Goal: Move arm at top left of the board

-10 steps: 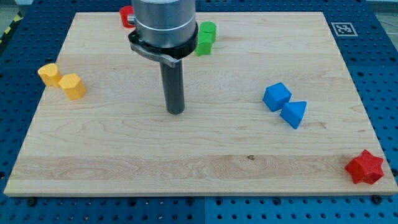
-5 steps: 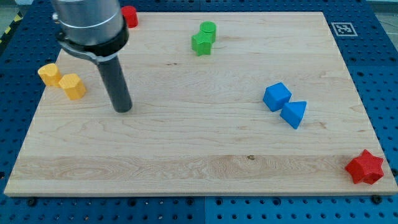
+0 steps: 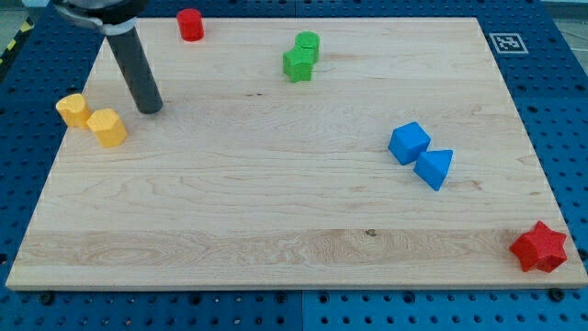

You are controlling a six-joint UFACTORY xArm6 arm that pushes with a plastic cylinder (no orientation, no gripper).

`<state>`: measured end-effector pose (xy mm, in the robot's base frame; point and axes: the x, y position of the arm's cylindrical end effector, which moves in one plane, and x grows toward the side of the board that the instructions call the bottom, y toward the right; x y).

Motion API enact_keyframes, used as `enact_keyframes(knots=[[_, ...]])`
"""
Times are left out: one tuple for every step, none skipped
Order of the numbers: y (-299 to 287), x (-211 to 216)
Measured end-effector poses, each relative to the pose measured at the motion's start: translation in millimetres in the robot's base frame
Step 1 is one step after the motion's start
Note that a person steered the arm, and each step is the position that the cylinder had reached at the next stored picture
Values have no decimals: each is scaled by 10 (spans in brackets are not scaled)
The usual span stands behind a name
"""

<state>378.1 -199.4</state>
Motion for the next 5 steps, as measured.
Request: enact_keyframes(knots=[[-155,-57],[-542,-119],[-942,-226],[-1049,-325],[-1056,-522]])
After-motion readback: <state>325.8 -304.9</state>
